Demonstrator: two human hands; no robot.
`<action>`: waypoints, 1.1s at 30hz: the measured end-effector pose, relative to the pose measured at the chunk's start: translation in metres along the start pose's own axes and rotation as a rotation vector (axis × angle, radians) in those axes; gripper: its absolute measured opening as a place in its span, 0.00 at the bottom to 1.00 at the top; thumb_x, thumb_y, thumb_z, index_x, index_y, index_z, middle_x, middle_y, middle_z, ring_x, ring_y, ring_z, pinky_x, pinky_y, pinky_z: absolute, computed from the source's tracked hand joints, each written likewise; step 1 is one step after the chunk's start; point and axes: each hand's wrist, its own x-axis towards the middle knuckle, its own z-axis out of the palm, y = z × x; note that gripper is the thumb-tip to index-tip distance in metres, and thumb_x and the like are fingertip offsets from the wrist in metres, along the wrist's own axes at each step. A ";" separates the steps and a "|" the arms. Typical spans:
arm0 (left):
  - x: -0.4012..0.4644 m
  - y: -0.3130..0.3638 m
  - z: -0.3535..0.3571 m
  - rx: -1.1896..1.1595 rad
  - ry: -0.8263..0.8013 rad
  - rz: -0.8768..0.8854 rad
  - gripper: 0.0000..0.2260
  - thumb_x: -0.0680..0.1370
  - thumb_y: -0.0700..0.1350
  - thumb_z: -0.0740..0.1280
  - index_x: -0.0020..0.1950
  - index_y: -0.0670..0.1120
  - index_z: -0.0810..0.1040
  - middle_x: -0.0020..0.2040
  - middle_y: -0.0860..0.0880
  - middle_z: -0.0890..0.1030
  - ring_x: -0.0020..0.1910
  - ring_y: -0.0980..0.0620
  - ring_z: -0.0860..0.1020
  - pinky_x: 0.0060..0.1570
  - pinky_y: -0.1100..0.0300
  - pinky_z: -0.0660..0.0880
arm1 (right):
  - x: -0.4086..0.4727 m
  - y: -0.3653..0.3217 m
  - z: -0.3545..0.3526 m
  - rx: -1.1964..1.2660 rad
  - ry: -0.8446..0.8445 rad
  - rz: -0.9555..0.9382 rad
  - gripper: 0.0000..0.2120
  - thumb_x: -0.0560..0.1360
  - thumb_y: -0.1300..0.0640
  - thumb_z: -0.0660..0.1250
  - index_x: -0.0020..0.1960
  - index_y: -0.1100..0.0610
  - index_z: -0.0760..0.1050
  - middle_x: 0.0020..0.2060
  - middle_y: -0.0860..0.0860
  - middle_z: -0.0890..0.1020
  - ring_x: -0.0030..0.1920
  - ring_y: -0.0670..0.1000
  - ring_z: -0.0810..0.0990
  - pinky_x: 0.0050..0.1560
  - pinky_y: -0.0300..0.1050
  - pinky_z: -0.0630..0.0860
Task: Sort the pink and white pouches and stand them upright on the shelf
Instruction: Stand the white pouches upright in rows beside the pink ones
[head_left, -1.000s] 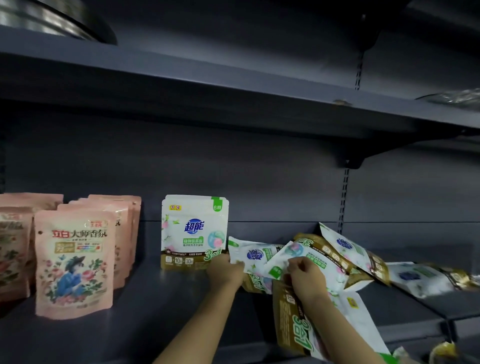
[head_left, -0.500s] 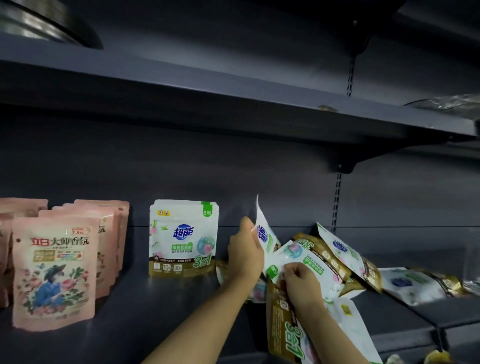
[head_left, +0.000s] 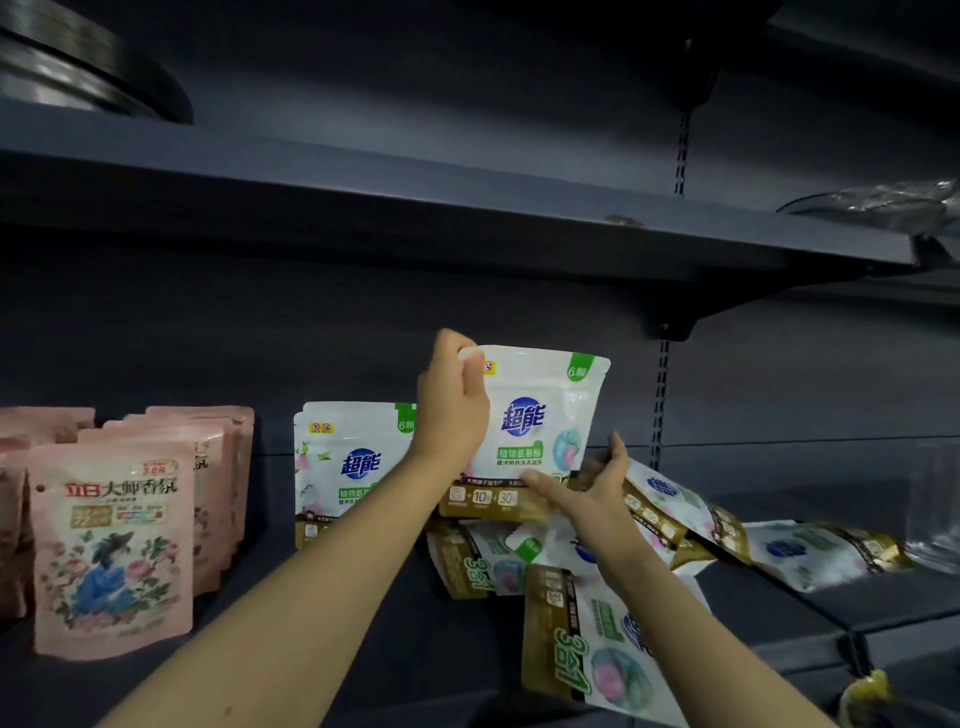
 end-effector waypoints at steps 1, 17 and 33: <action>0.000 0.001 -0.002 -0.015 0.005 -0.022 0.03 0.81 0.42 0.56 0.48 0.45 0.66 0.38 0.56 0.69 0.37 0.60 0.70 0.32 0.78 0.68 | -0.004 -0.002 -0.002 0.051 -0.059 0.050 0.54 0.62 0.56 0.79 0.74 0.45 0.44 0.63 0.51 0.74 0.63 0.54 0.75 0.65 0.58 0.72; -0.039 -0.027 -0.042 -0.222 -0.394 -0.503 0.26 0.71 0.49 0.73 0.65 0.52 0.65 0.60 0.52 0.77 0.56 0.53 0.77 0.58 0.55 0.75 | -0.024 -0.017 0.024 0.299 -0.249 0.094 0.18 0.70 0.62 0.71 0.59 0.60 0.76 0.52 0.58 0.84 0.51 0.57 0.84 0.46 0.50 0.81; -0.072 -0.078 -0.082 -0.205 -0.129 -0.508 0.18 0.71 0.43 0.73 0.58 0.50 0.73 0.53 0.54 0.81 0.53 0.54 0.79 0.56 0.55 0.76 | -0.036 -0.006 0.077 0.023 -0.262 0.133 0.21 0.72 0.57 0.69 0.63 0.55 0.67 0.54 0.48 0.80 0.52 0.48 0.80 0.48 0.43 0.78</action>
